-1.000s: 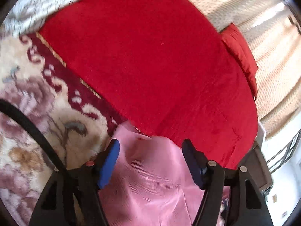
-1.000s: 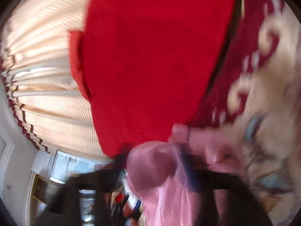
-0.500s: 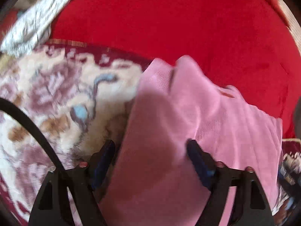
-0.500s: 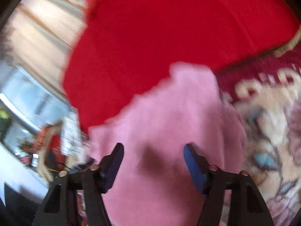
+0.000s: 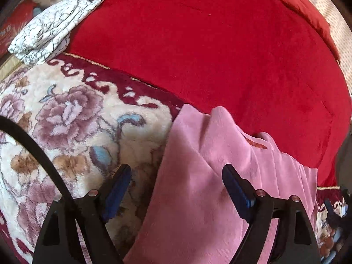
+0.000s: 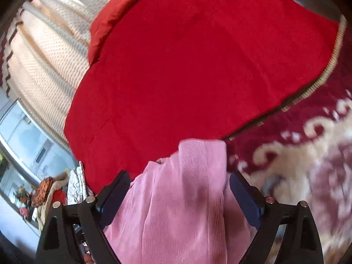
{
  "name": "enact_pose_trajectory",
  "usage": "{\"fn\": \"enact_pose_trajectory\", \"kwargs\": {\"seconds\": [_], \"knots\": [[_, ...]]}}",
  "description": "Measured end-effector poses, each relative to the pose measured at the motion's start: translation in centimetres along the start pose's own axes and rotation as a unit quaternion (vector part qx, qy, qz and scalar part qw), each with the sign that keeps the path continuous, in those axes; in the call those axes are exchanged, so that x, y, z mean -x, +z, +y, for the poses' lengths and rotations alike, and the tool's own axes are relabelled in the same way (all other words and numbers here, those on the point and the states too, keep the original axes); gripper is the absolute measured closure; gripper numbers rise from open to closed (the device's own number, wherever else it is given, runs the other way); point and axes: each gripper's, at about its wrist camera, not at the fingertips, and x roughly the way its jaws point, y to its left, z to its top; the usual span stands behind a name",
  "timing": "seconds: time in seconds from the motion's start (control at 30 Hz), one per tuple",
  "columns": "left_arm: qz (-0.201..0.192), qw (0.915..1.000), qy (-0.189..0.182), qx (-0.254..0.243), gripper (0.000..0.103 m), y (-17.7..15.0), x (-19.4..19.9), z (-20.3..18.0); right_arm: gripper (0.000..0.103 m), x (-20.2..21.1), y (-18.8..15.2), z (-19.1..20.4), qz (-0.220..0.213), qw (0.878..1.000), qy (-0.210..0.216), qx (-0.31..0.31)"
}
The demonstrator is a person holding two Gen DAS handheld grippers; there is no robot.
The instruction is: Fold large clothes
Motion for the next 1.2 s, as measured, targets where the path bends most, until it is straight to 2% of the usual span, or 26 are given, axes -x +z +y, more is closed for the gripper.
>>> {"fn": "enact_pose_trajectory", "kwargs": {"seconds": [0.17,0.2,0.23,0.27,0.3,0.33,0.37,0.4,0.5,0.6,0.7,0.73,0.77,0.83,0.93,1.07,1.1,1.13,1.17,1.2], "knots": [[0.019,0.9995,0.024,-0.005,0.018,0.3,-1.1,0.3,0.011,-5.5,2.2,0.8,0.069,0.996,-0.047,0.022],[0.021,0.9995,0.024,-0.003,0.018,0.4,-1.4,0.5,0.015,-7.0,2.2,0.5,0.091,0.994,-0.064,0.025],[0.023,0.9995,0.024,-0.002,0.018,0.5,-1.5,0.5,0.028,-8.0,2.1,0.4,0.102,0.991,-0.076,0.027],[0.024,0.9994,0.024,-0.004,0.018,0.5,-1.6,0.4,0.036,-8.9,1.9,0.2,0.114,0.989,-0.088,0.028],[0.024,0.9993,0.027,-0.008,0.018,0.6,-1.6,0.3,0.061,-10.0,1.5,0.0,0.131,0.986,-0.095,0.026],[0.021,0.9992,0.031,-0.016,0.018,0.7,-1.6,0.0,0.082,-10.2,1.3,-0.3,0.139,0.985,-0.097,0.026],[0.017,0.999,0.034,-0.022,0.018,0.7,-1.4,-0.2,0.084,-10.3,1.2,-0.3,0.141,0.985,-0.097,0.031],[0.01,0.9989,0.037,-0.027,0.018,0.8,-1.1,-0.4,0.089,-9.7,1.4,0.4,0.125,0.986,-0.097,0.047],[-0.01,0.9991,0.026,-0.031,0.018,1.0,0.0,-0.9,0.091,-6.7,2.2,2.7,0.064,0.989,-0.093,0.094],[-0.019,0.9987,0.032,-0.036,0.018,1.0,0.6,-1.3,0.091,-5.2,2.5,3.1,0.037,0.986,-0.127,0.102],[0.019,0.9961,0.076,-0.039,0.018,0.3,-0.8,-0.9,0.091,-6.3,1.6,0.2,0.067,0.986,-0.143,0.06],[0.027,0.9958,0.08,-0.036,0.018,0.2,-1.3,-0.5,0.09,-6.4,1.4,-0.4,0.07,0.985,-0.149,0.047],[0.034,0.9956,0.08,-0.034,0.018,0.0,-1.5,-0.3,0.088,-6.2,1.3,-1.3,0.074,0.986,-0.149,0.024],[0.048,0.9957,0.075,-0.026,0.018,0.0,-1.7,0.2,0.085,-4.8,1.4,-2.5,0.076,0.989,-0.122,-0.029],[0.029,0.9967,0.074,-0.016,0.018,0.0,-0.3,0.1,0.084,-2.0,1.8,-2.0,0.061,0.992,-0.097,-0.055],[-0.014,0.9971,0.049,-0.056,0.018,-0.7,2.5,-2.2,0.079,2.4,1.7,0.6,0.006,0.997,-0.073,-0.03],[-0.022,0.9964,0.047,-0.067,0.018,-1.0,3.0,-2.9,0.069,3.3,1.5,1.9,-0.006,0.998,-0.066,-0.015],[-0.029,0.9954,0.045,-0.078,0.018,-1.5,3.5,-3.6,0.044,4.4,1.3,2.7,-0.013,0.998,-0.059,-0.003],[-0.034,0.9945,0.043,-0.089,0.018,-2.1,3.9,-4.4,0.026,5.2,0.8,3.6,-0.019,0.998,-0.051,0.01],[-0.033,0.9936,0.039,-0.1,0.018,-2.7,4.2,-5.1,0.015,6.5,-0.3,4.6,-0.038,0.998,-0.035,0.026]]}}
